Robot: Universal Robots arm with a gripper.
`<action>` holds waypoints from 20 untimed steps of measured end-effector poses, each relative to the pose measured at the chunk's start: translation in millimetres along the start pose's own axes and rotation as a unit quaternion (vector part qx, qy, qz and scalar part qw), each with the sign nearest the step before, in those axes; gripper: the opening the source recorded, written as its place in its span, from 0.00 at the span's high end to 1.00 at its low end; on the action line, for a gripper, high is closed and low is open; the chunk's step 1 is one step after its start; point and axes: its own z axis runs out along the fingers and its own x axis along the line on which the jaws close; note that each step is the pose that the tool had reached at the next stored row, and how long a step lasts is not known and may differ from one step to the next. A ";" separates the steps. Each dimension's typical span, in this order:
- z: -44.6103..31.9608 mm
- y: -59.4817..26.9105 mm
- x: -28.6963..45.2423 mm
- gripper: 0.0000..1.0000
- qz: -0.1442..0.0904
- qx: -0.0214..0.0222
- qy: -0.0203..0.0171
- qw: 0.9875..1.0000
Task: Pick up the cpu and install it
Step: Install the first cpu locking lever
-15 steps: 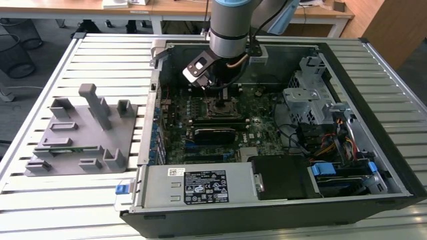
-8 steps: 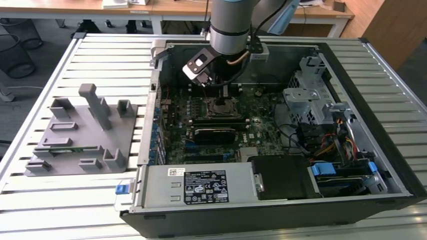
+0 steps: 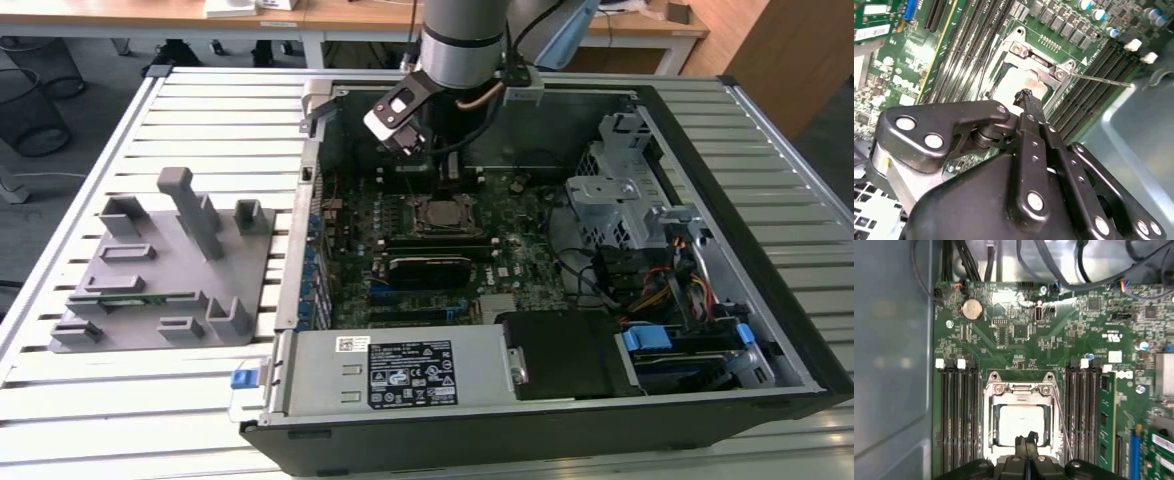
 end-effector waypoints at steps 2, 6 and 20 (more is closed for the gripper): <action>-6.6 -0.1 0.1 0.89 0.000 0.000 0.000 1.000; -22.6 -0.3 0.2 0.89 0.000 0.000 0.000 1.000; -28.4 -0.8 0.3 0.89 -0.092 0.001 -0.010 0.996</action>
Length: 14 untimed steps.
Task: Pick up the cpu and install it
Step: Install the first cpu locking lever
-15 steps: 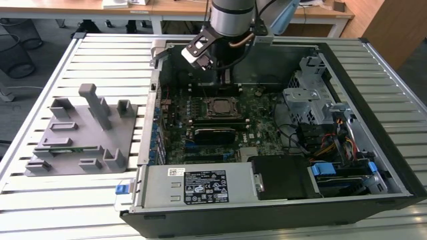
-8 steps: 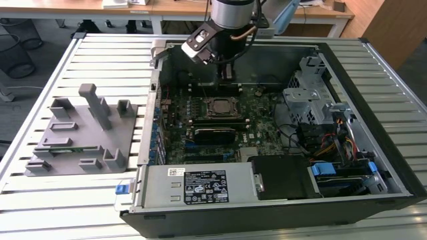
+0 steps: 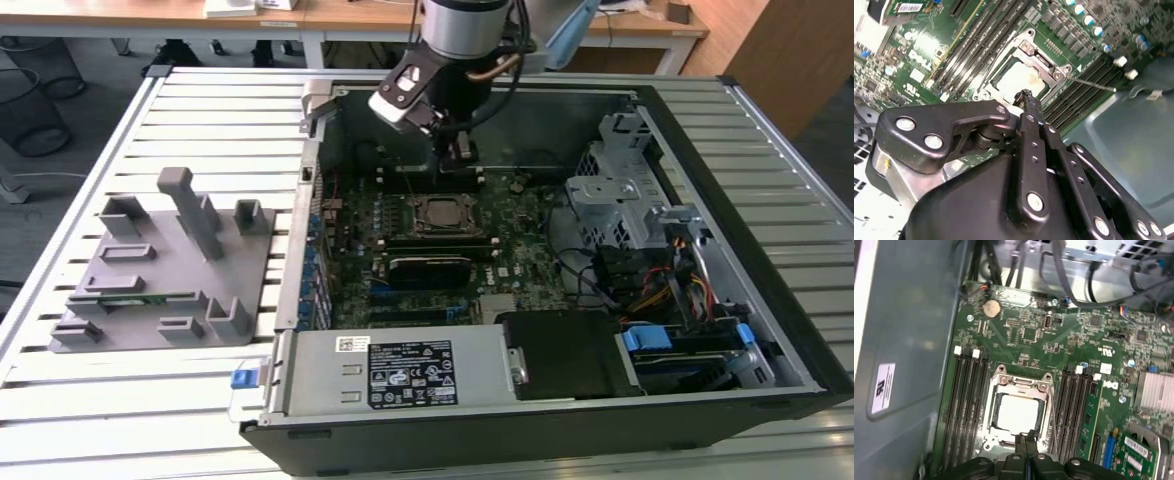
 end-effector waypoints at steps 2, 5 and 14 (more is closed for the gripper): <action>0.5 0.0 0.0 0.89 -0.016 0.001 -0.002 1.000; 1.4 0.0 0.0 0.89 -0.041 0.002 -0.005 0.999; 2.5 0.0 0.0 0.89 -0.117 0.001 -0.007 0.993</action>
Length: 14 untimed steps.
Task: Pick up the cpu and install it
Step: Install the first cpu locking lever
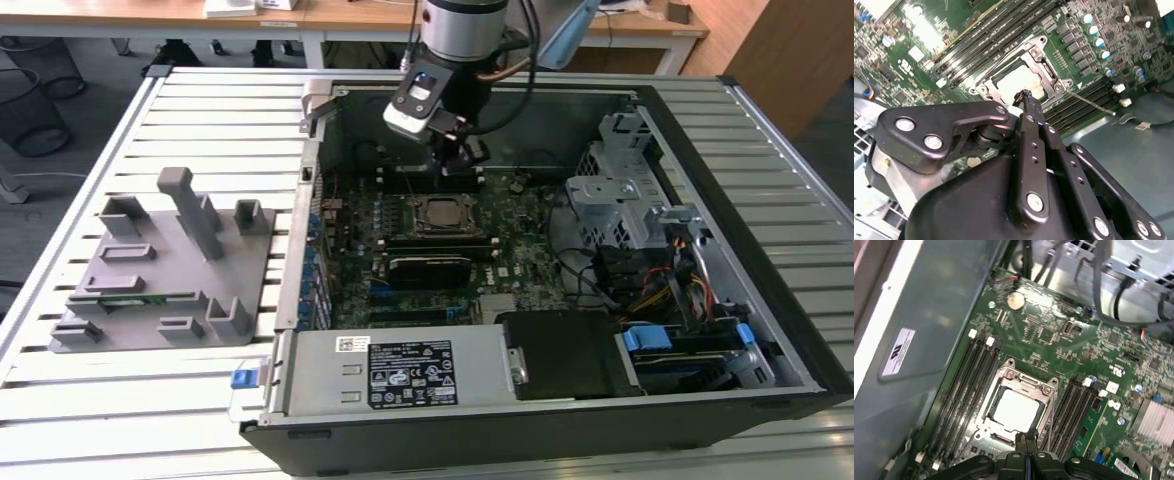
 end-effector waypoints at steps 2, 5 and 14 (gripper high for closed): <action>0.0 0.0 0.0 0.89 -0.012 0.000 0.000 1.000; 0.1 0.0 0.0 0.89 -0.039 -0.001 -0.001 0.999; 1.2 0.0 0.0 0.89 -0.120 -0.002 -0.002 0.993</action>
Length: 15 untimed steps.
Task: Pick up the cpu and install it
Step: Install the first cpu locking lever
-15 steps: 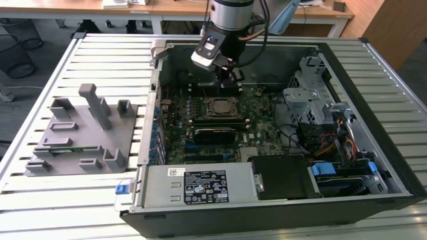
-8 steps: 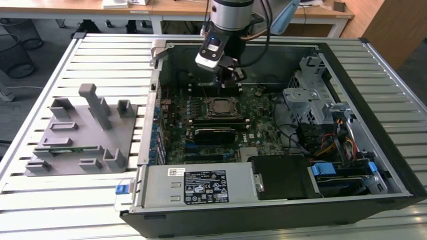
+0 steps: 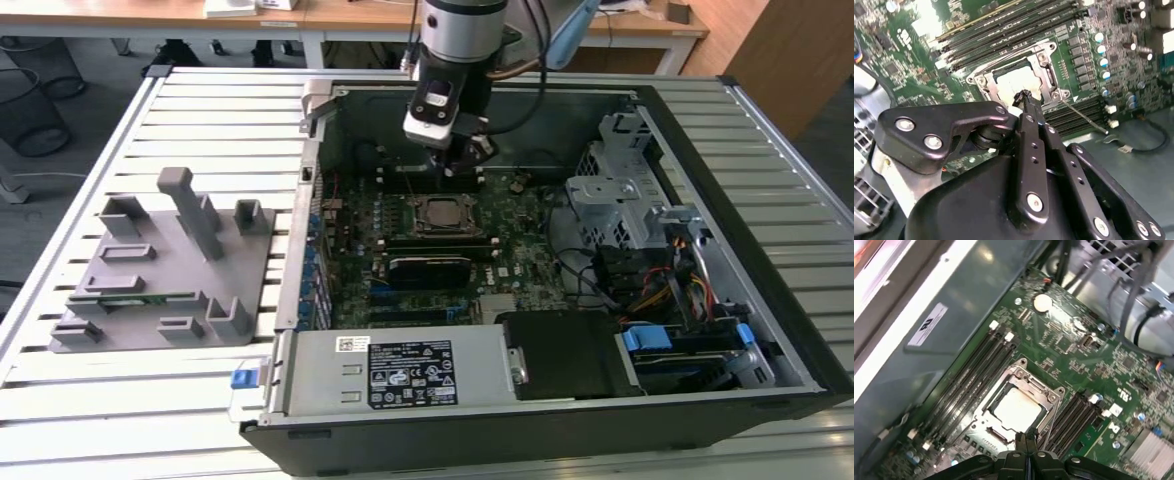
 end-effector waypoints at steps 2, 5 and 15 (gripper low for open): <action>0.3 0.0 0.0 0.89 -0.019 0.000 0.000 1.000; 0.7 0.0 0.0 0.89 -0.046 -0.001 -0.001 0.999; 1.8 0.0 0.0 0.89 -0.136 -0.002 -0.003 0.991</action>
